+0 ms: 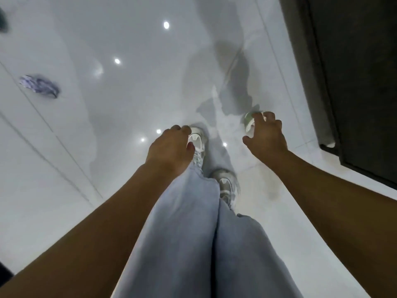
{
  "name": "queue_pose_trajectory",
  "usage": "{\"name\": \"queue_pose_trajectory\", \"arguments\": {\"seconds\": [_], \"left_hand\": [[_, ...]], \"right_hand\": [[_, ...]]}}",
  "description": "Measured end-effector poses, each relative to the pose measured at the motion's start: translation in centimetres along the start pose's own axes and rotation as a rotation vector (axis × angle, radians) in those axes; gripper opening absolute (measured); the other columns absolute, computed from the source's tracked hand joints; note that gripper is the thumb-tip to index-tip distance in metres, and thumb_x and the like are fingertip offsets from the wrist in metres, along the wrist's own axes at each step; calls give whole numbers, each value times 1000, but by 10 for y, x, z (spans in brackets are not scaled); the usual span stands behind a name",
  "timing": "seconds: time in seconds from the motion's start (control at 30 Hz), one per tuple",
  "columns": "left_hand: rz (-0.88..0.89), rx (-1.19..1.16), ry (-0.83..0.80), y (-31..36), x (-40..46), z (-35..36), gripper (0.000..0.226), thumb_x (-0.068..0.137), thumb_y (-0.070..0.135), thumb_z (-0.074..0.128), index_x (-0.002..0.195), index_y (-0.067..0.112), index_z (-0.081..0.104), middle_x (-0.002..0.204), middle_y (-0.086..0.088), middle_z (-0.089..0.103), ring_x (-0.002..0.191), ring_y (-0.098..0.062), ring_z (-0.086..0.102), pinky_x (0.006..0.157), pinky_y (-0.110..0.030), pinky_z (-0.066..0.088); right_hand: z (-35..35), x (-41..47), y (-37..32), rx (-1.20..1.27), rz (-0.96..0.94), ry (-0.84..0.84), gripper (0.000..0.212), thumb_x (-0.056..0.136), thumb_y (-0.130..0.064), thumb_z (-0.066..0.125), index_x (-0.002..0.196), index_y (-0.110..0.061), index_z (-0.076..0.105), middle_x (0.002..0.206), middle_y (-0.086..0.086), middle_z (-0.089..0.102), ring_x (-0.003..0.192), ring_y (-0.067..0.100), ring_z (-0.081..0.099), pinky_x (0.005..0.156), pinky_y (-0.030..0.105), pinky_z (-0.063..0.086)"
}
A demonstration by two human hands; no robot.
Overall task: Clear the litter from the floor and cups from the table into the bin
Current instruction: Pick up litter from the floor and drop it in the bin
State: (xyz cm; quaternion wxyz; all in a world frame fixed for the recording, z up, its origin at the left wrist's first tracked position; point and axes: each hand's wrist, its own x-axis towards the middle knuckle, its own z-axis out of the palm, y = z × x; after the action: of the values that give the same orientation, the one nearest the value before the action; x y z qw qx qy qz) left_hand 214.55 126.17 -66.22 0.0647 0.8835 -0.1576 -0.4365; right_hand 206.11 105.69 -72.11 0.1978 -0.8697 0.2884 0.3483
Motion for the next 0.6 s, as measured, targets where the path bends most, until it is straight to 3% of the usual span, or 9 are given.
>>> {"name": "queue_pose_trajectory", "arguments": {"seconds": [0.17,0.3,0.43,0.6], "left_hand": [[21,0,-55,-8,69,26,33,94,24,45,126,16,50,117,-5,54,106,-25,53,79,-33,41],[44,-28,-94,-12,96,39,35,93,22,45,127,16,50,120,-4,54,108,-24,53,82,-32,41],[48,-31,-110,-9,103,43,30,93,21,45,121,13,51,113,-6,55,104,-24,54,82,-36,47],[50,-59,-124,5,88,34,30,92,19,44,120,11,52,113,-7,56,103,-25,54,86,-41,48]], "right_hand": [[40,69,16,-201,-49,-31,75,79,-31,74,140,-13,35,147,16,27,130,38,29,99,44,38],[60,95,22,-355,-6,-40,69,77,-27,76,132,-10,38,137,19,36,125,41,36,103,47,37],[62,104,25,-301,69,-40,54,82,-15,68,127,-6,41,128,21,42,119,40,39,95,42,41],[42,90,12,-162,8,-63,47,86,-22,63,126,-5,44,122,21,51,114,38,46,92,37,38]]}}
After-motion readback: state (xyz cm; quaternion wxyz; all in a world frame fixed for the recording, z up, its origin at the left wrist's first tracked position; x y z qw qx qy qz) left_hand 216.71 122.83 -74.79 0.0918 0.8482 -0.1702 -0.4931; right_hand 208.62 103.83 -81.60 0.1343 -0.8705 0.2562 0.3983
